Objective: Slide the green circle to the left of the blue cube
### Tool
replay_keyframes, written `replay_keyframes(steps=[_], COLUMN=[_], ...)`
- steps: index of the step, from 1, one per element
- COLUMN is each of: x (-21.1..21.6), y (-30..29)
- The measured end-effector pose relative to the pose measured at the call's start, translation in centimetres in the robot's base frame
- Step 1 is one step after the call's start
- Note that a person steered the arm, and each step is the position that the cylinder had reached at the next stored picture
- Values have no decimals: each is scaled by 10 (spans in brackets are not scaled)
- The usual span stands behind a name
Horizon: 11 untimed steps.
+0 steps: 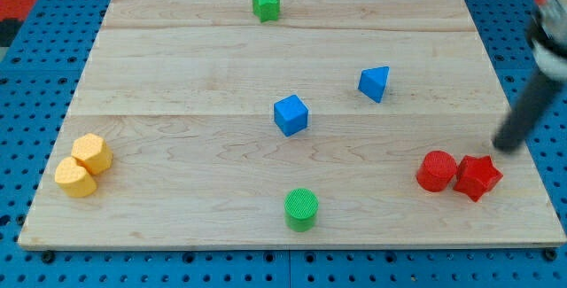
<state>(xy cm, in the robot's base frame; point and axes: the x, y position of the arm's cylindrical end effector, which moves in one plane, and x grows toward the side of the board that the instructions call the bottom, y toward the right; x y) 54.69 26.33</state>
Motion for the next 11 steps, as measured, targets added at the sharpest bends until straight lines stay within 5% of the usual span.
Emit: replay_keyframes(steps=[1,2,4,5,7,8,9,11], x=[65,70,65,30,62,51,-2,-86], y=[42,12,-163,-237,-241,-312,-353,-354])
